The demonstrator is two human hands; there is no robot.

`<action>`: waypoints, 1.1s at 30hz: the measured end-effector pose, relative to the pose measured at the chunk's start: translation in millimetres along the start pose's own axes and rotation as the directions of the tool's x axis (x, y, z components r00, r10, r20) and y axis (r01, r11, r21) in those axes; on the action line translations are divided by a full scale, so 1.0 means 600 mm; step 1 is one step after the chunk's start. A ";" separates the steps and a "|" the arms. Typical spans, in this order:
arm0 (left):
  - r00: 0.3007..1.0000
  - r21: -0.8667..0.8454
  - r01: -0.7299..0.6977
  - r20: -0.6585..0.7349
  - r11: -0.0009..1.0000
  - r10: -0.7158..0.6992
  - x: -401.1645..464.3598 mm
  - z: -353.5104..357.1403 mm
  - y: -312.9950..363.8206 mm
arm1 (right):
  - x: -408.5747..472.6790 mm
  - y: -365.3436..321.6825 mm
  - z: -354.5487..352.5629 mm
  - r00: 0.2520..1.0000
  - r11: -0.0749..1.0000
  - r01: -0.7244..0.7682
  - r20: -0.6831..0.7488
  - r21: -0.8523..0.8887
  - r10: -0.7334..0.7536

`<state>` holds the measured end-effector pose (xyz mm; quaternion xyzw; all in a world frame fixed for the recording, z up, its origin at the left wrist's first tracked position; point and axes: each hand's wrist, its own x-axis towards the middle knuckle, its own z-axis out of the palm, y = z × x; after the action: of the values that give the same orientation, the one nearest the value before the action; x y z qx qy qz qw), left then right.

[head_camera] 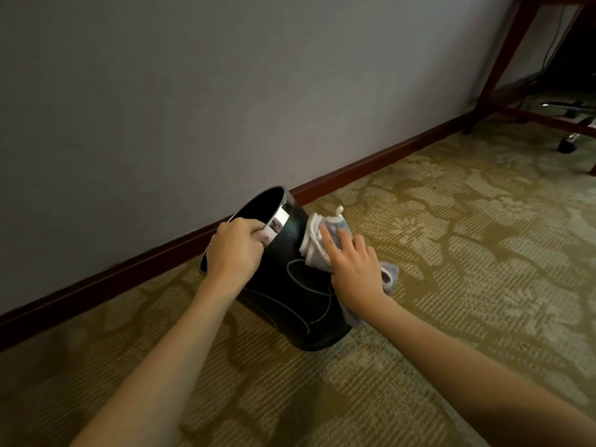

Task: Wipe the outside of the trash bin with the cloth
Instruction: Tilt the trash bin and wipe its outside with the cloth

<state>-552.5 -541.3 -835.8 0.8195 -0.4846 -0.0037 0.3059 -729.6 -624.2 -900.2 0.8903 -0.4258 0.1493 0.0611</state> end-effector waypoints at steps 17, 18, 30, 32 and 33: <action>0.980 -0.474 0.196 0.066 0.858 -0.187 0.007 0.004 -0.143 | -0.002 -0.008 0.030 0.967 0.971 -0.084 0.218 -0.224 0.134; 0.977 -0.532 0.210 0.080 0.820 -0.199 -0.001 0.008 -0.156 | 0.002 -0.010 0.031 0.967 0.974 -0.081 0.220 -0.213 0.129; 0.964 -0.511 0.264 0.146 0.818 -0.220 -0.042 0.013 -0.239 | 0.001 0.016 0.050 0.947 0.973 -0.157 0.255 -0.171 0.197; 0.967 -0.516 0.252 0.162 0.819 -0.196 -0.044 0.011 -0.241 | -0.001 0.023 0.052 0.944 0.972 -0.170 0.256 -0.165 0.208; 0.971 -0.521 0.237 0.160 0.820 -0.179 -0.044 0.011 -0.238 | -0.002 0.025 0.052 0.944 0.971 -0.174 0.254 -0.161 0.212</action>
<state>-455.2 -474.7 -920.8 0.7480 -0.3870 -0.2147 0.4947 -735.0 -640.2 -930.6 0.8500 -0.5246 0.0024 0.0483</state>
